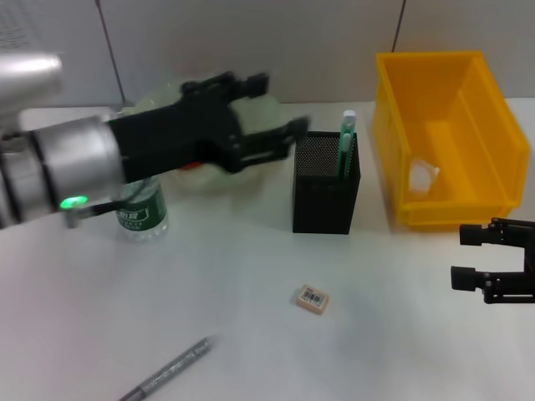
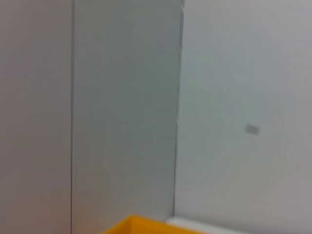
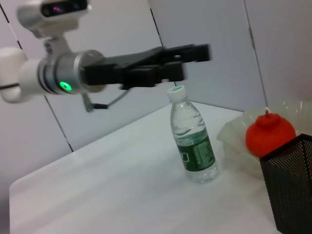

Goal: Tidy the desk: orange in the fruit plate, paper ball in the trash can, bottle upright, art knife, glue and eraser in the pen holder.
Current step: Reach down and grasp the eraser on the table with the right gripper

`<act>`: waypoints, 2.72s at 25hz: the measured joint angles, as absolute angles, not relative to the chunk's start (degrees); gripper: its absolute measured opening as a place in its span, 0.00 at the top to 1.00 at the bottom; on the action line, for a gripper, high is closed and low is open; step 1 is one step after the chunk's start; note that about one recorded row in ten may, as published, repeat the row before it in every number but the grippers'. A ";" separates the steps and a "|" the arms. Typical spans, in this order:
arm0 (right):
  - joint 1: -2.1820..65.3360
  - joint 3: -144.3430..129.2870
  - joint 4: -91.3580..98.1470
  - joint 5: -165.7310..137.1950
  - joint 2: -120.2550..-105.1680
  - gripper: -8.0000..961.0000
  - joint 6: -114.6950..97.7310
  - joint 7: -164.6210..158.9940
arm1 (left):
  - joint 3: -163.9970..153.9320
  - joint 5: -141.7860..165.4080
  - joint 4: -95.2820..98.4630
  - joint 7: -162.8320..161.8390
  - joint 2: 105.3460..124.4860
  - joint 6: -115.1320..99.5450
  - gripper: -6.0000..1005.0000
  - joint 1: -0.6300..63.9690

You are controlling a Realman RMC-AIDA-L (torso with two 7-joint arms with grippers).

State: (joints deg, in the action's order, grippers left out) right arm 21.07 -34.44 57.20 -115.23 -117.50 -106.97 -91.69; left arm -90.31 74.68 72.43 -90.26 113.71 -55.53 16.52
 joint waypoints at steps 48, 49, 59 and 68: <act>37.40 -61.23 72.63 -137.91 -118.92 0.17 -101.98 -130.45 | -78.21 126.70 93.62 -124.73 118.55 -88.71 0.19 15.92; 40.23 -63.99 71.90 -139.42 -118.85 0.17 -100.89 -135.07 | -75.75 123.26 92.78 -121.53 118.50 -88.84 0.19 14.82; 54.65 -74.70 60.76 -148.08 -119.19 0.17 -96.24 -148.75 | -60.50 108.62 78.23 -99.40 118.27 -99.11 0.19 13.35; 57.73 -86.01 53.95 -145.95 -119.79 0.17 -86.88 -150.64 | -60.06 107.85 73.62 -94.41 118.45 -100.18 0.19 13.71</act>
